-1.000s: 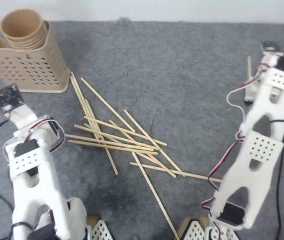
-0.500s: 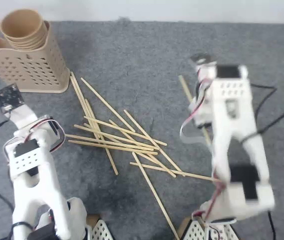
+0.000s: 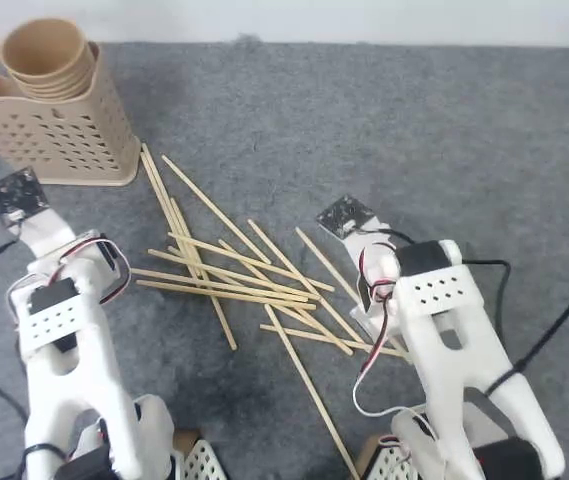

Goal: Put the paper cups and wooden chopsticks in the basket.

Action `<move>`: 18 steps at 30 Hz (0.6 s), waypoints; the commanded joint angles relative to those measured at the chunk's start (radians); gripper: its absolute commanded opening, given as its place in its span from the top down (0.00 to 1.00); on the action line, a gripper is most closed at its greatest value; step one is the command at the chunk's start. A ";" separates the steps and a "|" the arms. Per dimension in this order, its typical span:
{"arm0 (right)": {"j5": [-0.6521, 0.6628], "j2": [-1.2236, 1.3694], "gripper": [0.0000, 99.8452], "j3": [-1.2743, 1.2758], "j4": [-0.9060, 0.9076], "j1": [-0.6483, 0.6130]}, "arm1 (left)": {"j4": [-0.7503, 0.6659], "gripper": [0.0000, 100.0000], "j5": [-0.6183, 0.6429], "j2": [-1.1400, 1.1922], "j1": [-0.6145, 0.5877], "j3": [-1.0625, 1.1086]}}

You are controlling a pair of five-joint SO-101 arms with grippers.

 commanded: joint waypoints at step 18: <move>-0.249 -0.041 0.90 -0.046 -0.097 0.315 | 0.198 0.86 -0.008 -0.038 -0.015 -0.297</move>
